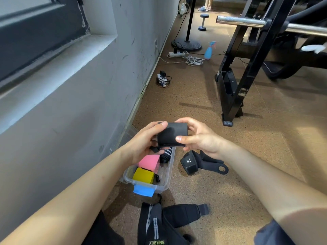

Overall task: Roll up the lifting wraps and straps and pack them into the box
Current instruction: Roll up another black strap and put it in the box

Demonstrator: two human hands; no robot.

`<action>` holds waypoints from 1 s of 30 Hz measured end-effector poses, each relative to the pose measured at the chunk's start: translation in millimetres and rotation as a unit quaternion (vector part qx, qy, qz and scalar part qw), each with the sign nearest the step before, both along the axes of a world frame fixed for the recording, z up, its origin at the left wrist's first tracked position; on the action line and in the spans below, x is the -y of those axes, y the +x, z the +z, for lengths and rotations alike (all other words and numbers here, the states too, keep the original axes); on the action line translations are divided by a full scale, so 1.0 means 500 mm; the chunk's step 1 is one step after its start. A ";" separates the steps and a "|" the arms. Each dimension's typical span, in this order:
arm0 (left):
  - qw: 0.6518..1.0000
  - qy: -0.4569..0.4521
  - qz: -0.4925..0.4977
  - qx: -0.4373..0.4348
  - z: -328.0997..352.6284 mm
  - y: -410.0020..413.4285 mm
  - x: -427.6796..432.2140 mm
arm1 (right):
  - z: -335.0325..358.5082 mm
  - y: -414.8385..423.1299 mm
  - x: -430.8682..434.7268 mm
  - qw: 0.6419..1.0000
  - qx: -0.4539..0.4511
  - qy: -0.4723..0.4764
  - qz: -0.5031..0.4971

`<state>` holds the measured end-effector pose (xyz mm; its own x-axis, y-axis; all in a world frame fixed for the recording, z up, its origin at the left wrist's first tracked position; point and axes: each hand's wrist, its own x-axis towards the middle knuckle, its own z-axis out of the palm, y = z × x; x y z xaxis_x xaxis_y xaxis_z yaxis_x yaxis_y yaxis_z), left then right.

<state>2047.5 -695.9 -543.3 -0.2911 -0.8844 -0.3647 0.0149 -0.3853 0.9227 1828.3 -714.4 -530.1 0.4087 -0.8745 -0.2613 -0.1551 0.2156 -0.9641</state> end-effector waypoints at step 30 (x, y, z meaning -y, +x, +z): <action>0.933 -0.061 -0.025 0.354 -0.409 -0.020 0.043 | -0.407 -0.011 0.040 0.936 -0.326 -0.127 0.040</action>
